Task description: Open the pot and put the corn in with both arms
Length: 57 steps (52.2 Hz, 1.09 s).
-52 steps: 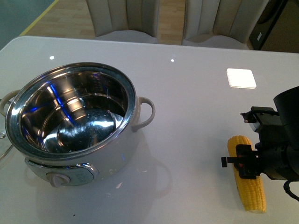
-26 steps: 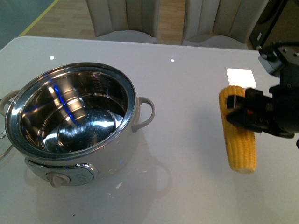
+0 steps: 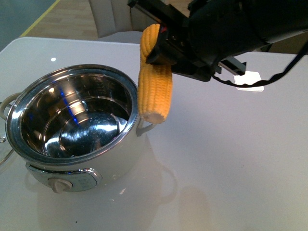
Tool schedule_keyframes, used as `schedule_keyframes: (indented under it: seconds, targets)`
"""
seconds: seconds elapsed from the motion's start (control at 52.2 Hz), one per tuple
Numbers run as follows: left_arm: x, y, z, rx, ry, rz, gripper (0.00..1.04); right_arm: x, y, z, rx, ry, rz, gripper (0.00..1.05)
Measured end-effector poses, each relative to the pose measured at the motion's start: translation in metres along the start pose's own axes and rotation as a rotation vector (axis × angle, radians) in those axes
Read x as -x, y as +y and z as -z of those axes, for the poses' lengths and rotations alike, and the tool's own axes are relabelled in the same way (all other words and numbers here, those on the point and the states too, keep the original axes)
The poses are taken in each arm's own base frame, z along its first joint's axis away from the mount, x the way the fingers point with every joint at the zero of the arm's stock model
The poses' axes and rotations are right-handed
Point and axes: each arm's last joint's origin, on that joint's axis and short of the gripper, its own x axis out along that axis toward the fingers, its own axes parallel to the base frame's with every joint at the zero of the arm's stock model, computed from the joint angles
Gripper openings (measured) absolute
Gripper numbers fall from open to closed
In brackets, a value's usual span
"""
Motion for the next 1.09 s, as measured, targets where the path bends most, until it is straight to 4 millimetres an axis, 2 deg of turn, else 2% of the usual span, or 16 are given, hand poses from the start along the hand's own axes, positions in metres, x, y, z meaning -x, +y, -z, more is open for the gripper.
schedule_keyframes:
  seconds: [0.249,0.575,0.824,1.093]
  targets:
    - [0.000,0.000,0.000,0.000,0.000,0.000,0.98,-0.040,0.020,-0.003,-0.011,0.071,-0.002,0.14]
    - [0.000,0.000,0.000,0.000,0.000,0.000,0.98,-0.078,0.042,0.000,-0.050,0.135,-0.012,0.14]
    - [0.000,0.000,0.000,0.000,0.000,0.000,0.98,-0.098,0.054,0.006,-0.060,0.170,-0.013,0.14]
    - [0.000,0.000,0.000,0.000,0.000,0.000,0.98,-0.109,0.060,0.012,-0.051,0.198,0.017,0.55]
